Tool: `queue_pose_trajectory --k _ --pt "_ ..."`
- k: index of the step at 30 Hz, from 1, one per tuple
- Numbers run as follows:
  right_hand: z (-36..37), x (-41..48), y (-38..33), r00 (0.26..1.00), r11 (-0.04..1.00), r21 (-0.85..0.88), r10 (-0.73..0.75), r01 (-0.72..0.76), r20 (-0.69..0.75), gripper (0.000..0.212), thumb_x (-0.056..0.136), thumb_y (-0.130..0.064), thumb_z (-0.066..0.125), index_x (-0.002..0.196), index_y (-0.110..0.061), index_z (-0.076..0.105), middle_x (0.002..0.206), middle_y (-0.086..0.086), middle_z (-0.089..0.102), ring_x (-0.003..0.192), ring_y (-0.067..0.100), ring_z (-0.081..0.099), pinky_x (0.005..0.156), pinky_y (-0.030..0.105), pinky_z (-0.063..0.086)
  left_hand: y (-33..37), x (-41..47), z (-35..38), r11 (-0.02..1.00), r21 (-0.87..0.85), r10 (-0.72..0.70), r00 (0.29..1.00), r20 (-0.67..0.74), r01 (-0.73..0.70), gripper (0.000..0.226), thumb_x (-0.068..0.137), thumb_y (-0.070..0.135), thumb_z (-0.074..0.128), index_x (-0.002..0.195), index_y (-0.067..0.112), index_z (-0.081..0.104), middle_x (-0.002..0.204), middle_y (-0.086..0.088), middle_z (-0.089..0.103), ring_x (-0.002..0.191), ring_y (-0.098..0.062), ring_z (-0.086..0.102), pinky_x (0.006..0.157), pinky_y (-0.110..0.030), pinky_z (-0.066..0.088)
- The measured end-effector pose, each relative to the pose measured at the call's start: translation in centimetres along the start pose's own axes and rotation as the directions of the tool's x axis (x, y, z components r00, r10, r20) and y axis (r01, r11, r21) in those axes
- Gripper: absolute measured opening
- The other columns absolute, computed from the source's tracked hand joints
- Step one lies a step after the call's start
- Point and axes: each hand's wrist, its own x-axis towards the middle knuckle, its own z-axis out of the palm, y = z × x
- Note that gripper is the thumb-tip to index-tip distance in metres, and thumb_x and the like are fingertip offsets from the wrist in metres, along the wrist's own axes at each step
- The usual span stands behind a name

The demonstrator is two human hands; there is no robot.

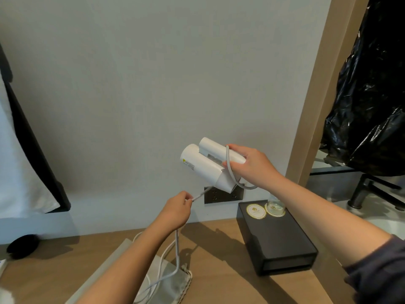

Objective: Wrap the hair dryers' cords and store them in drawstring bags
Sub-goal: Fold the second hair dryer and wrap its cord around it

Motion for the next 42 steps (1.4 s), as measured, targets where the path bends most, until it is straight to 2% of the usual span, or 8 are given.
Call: queue_pose_trajectory --k 4,10,19,24,27,33,39,42 --pt "0.1 0.2 0.8 0.998 0.996 -0.075 0.039 -0.043 -0.058 0.035 0.087 -0.037 0.062 0.122 -0.042 0.059 0.101 -0.008 0.065 0.093 0.023 0.059 0.08 0.044 0.055 0.7 -1.0 -1.7 0.99 0.114 0.084 0.996 -0.016 -0.082 0.024 0.096 0.032 0.047 0.083 0.021 0.064 0.083 -0.001 0.063 0.08 -0.02 0.059 0.065 -0.028 0.043" --pt "1.7 -0.2 1.4 0.997 0.964 -0.255 0.059 -0.071 -0.053 0.038 0.088 -0.042 0.055 0.126 -0.046 0.052 0.104 -0.006 0.067 0.09 0.025 0.059 0.075 0.04 0.055 2.5 -2.4 -4.1 0.957 0.22 0.179 0.981 0.069 -0.19 0.031 0.096 0.034 0.048 0.069 0.025 0.06 0.062 0.005 0.052 0.058 -0.011 0.046 0.054 -0.024 0.034" --pt "3.6 -2.1 1.8 0.972 0.805 -0.553 -0.123 0.216 0.2 0.056 0.089 -0.039 0.051 0.142 -0.045 0.036 0.096 0.0 0.069 0.083 0.026 0.062 0.058 0.03 0.043 3.6 -2.8 -6.8 0.889 0.312 0.355 0.935 -0.007 -0.336 0.035 0.092 0.037 0.056 0.068 0.012 0.06 0.053 0.004 0.047 0.05 -0.011 0.041 0.049 -0.029 0.028" --pt "4.2 -3.7 1.0 0.882 0.717 -0.531 -0.27 0.452 0.386 0.058 0.092 -0.043 0.048 0.147 -0.041 0.029 0.094 -0.002 0.069 0.083 0.024 0.063 0.061 0.032 0.047 4.1 -2.1 -7.8 0.809 0.376 0.458 0.886 0.079 -0.452 0.024 0.088 0.041 0.062 0.072 0.023 0.058 0.058 0.009 0.051 0.055 -0.007 0.046 0.052 -0.028 0.033" --pt "4.4 -4.6 0.8 0.838 0.693 -0.488 -0.345 0.531 0.422 0.059 0.09 -0.042 0.048 0.146 -0.039 0.031 0.088 -0.003 0.066 0.078 0.021 0.061 0.058 0.03 0.039 3.9 -1.1 -8.4 0.831 0.327 0.443 0.891 0.101 -0.451 0.027 0.082 0.041 0.07 0.067 0.025 0.055 0.058 0.009 0.053 0.055 -0.007 0.045 0.053 -0.027 0.034" --pt "4.1 -5.4 0.8 0.802 0.7 -0.413 -0.41 0.582 0.435 0.061 0.088 -0.043 0.052 0.146 -0.04 0.033 0.08 -0.005 0.062 0.071 0.018 0.059 0.057 0.028 0.032 2.9 0.3 -8.2 0.898 0.164 0.394 0.912 0.115 -0.408 0.036 0.069 0.045 0.08 0.065 0.018 0.057 0.057 0.008 0.05 0.054 -0.009 0.038 0.055 -0.029 0.034" --pt "3.7 -6.3 1.0 0.807 0.773 -0.297 -0.43 0.561 0.404 0.065 0.086 -0.048 0.056 0.144 -0.038 0.029 0.08 -0.002 0.07 0.066 0.019 0.063 0.061 0.032 0.048 3.0 0.6 -7.9 0.93 -0.066 0.365 0.887 0.282 -0.361 0.016 0.087 0.023 0.068 0.071 0.024 0.065 0.052 0.016 0.05 0.053 -0.001 0.039 0.057 -0.017 0.035" --pt "3.6 -6.7 1.2 0.813 0.79 -0.266 -0.439 0.552 0.384 0.066 0.085 -0.053 0.052 0.142 -0.048 0.02 0.082 -0.003 0.071 0.065 0.015 0.063 0.064 0.033 0.052 2.9 0.9 -8.1 0.933 -0.066 0.357 0.885 0.299 -0.354 0.011 0.088 0.025 0.066 0.079 0.025 0.071 0.069 0.005 0.063 0.068 -0.007 0.05 0.068 -0.023 0.042"
